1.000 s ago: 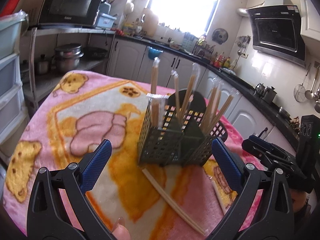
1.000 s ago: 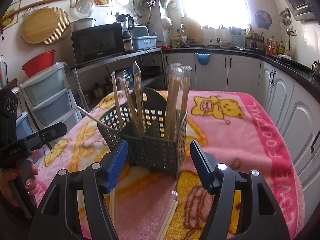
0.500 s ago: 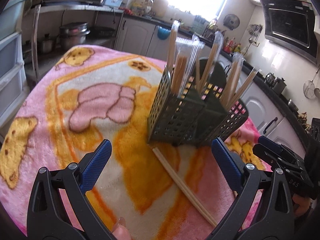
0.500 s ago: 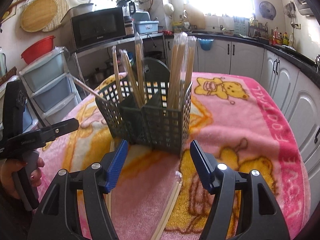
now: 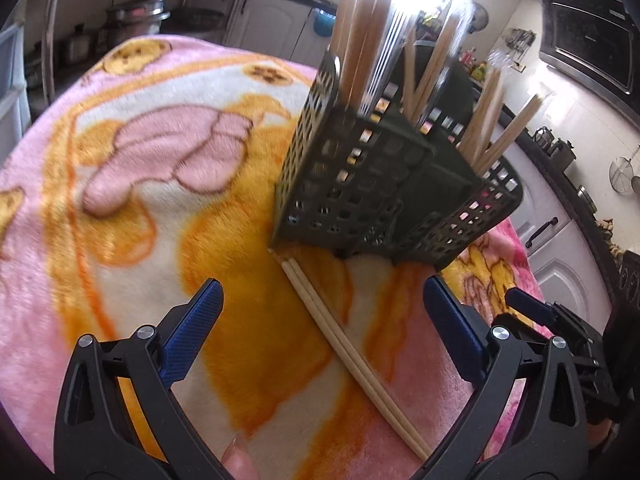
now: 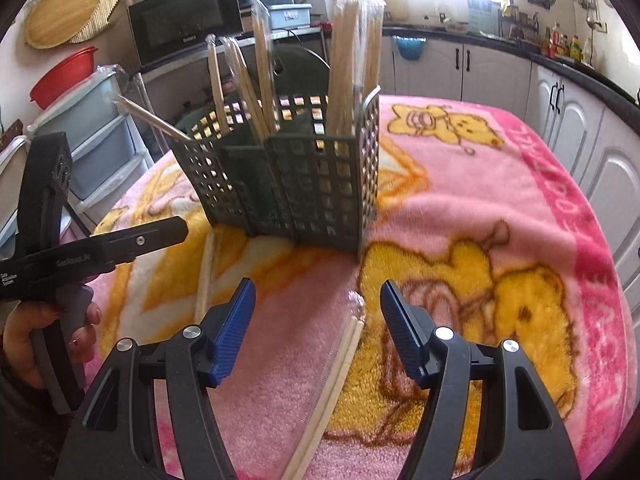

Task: Organize utensils
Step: 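Move both grippers back down toward the last chopsticks beside the caddy, then close the left gripper on a wrapped chopstick while the right gripper grasps the other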

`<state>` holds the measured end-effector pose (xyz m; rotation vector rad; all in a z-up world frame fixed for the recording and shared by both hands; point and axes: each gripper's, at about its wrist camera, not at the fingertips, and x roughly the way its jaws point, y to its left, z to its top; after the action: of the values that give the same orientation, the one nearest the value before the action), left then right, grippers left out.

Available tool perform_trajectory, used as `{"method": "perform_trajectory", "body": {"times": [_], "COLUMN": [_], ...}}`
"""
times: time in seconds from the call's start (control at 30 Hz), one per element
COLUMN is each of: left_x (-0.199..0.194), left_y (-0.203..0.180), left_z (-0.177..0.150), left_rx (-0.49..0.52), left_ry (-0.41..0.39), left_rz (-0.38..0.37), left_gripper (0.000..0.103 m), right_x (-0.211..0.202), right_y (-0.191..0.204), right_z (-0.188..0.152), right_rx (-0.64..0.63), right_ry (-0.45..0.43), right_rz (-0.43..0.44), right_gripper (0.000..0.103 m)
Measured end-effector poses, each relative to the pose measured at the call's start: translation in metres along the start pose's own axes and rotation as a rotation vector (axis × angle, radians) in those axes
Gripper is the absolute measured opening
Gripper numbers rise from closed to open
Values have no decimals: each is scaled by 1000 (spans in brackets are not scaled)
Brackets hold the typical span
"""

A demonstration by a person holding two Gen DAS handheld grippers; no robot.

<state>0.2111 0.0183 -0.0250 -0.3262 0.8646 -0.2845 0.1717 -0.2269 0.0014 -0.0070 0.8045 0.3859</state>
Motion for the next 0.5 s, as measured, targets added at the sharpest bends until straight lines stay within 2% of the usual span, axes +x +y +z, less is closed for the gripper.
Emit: {"method": "perform_trajectory", "body": {"times": [0.1, 0.23, 0.5], "left_x": [14, 27, 38], "left_y": [1, 2, 3], "left_z": [-1, -2, 1], "left_rx": [-25, -28, 1], "left_ry": [32, 48, 40], "left_rz": [9, 74, 153], "left_gripper": [87, 77, 64], "right_x": [3, 8, 31], "right_y": [-3, -7, -13], "right_z": [-2, -2, -1], "right_rx": [8, 14, 43], "right_ry": [14, 34, 110], "right_rz": [0, 0, 6], "right_gripper": [62, 62, 62]}}
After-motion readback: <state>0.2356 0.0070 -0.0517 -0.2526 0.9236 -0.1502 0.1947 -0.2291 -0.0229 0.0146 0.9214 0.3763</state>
